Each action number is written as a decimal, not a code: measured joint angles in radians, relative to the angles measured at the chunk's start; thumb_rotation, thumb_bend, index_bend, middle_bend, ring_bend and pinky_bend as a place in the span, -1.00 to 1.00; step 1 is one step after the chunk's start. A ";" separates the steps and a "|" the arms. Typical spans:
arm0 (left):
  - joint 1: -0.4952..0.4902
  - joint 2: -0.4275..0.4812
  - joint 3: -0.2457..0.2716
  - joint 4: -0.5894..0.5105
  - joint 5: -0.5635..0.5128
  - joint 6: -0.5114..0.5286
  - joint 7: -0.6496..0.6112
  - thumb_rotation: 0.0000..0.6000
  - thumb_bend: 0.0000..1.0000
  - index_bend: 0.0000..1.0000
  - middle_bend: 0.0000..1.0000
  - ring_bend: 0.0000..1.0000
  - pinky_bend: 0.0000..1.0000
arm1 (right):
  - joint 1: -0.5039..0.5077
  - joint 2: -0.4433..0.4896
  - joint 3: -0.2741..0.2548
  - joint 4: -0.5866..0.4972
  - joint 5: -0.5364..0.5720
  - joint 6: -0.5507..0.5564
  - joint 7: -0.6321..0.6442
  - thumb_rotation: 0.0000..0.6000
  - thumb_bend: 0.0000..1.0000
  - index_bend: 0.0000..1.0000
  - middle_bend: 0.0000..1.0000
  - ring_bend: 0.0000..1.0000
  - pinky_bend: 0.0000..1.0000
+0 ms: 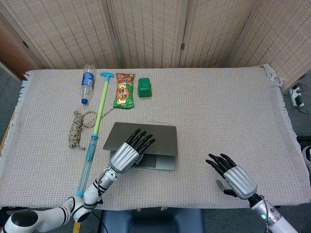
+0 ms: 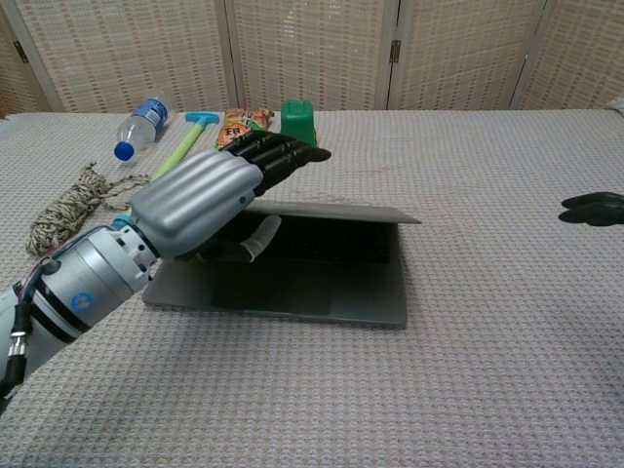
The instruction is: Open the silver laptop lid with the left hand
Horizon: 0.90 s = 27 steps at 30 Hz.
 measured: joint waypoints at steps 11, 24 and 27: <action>-0.045 0.019 -0.032 -0.025 -0.029 -0.037 0.045 1.00 0.38 -0.96 -0.76 -0.99 -1.00 | 0.160 -0.078 -0.004 -0.010 0.014 -0.228 0.085 1.00 0.90 -1.00 -1.00 -0.86 -1.00; -0.052 0.028 -0.028 -0.028 -0.054 -0.039 0.068 1.00 0.39 -0.96 -0.76 -0.99 -1.00 | 0.338 -0.265 0.098 0.097 0.102 -0.404 0.052 1.00 0.90 -1.00 -1.00 -0.89 -1.00; -0.052 0.030 -0.028 -0.031 -0.059 -0.039 0.069 1.00 0.38 -0.96 -0.76 -0.99 -1.00 | 0.367 -0.298 0.111 0.122 0.124 -0.433 0.034 1.00 0.90 -1.00 -1.00 -0.89 -1.00</action>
